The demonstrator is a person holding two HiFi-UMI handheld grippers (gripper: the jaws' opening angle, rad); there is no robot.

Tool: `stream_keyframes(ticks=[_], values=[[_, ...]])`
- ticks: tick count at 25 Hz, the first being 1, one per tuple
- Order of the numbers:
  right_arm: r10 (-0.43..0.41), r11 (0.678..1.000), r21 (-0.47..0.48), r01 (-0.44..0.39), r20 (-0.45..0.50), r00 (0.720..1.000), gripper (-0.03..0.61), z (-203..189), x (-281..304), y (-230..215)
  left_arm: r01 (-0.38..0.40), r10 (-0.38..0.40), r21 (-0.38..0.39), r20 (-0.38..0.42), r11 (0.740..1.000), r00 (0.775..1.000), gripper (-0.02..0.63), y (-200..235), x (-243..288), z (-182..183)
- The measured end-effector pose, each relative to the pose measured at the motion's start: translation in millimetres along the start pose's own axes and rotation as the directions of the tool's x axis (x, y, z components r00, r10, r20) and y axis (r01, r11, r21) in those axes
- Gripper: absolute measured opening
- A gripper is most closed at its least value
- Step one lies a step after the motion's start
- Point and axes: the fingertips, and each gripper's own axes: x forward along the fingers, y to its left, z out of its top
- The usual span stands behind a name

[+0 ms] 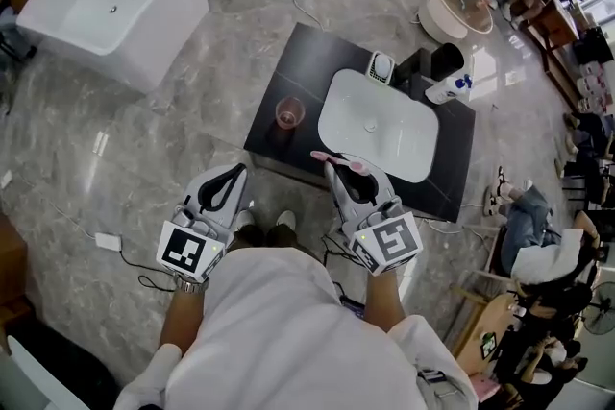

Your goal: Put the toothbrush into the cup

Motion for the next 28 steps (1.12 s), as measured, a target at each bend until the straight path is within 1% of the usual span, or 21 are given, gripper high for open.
stream_keyframes(ticks=[4,8,12,15,17,19,23,28], values=[[0.019,0.999,-0.029,-0.019,-0.008,1.000,0.058,0.6,15.2,-15.6,-0.018,0.018,0.003,0.001,1.000,1.000,0.002,1.1,6.1,-0.1],[0.046,0.996,-0.072,-0.049,-0.042,0.998,0.058,-1.9,43.6,-27.1,-0.037,0.037,-0.002,0.000,0.999,0.999,0.002,8.1,5.7,-2.0],[0.061,0.989,-0.128,-0.077,-0.127,0.990,0.058,-21.0,81.5,-39.9,-0.042,0.042,-0.006,-0.004,0.999,0.999,0.002,11.5,7.3,-4.0],[0.071,0.980,-0.165,-0.110,-0.222,0.972,0.058,-47.0,112.3,-49.4,-0.048,0.048,-0.010,-0.006,0.999,0.999,0.002,14.4,7.3,-4.6],[0.079,0.975,-0.177,-0.135,-0.290,0.954,0.058,-68.4,132.6,-55.2,-0.053,0.053,-0.015,-0.008,0.998,0.999,0.002,16.4,6.2,-5.7],[0.088,0.971,-0.178,-0.161,-0.360,0.929,0.058,-92.3,153.3,-60.1,-0.059,0.059,-0.019,-0.009,0.998,0.998,0.002,19.0,4.3,-7.5],[0.095,0.961,-0.179,-0.212,-0.505,0.858,0.058,-143.6,187.9,-67.5,-0.080,0.080,-0.028,-0.012,0.996,0.997,0.002,25.0,-2.1,-10.9],[0.099,0.955,-0.161,-0.250,-0.620,0.778,0.058,-188.4,208.8,-67.8,-0.133,0.133,-0.046,-0.014,0.990,0.991,0.002,37.0,-16.7,-15.3]])
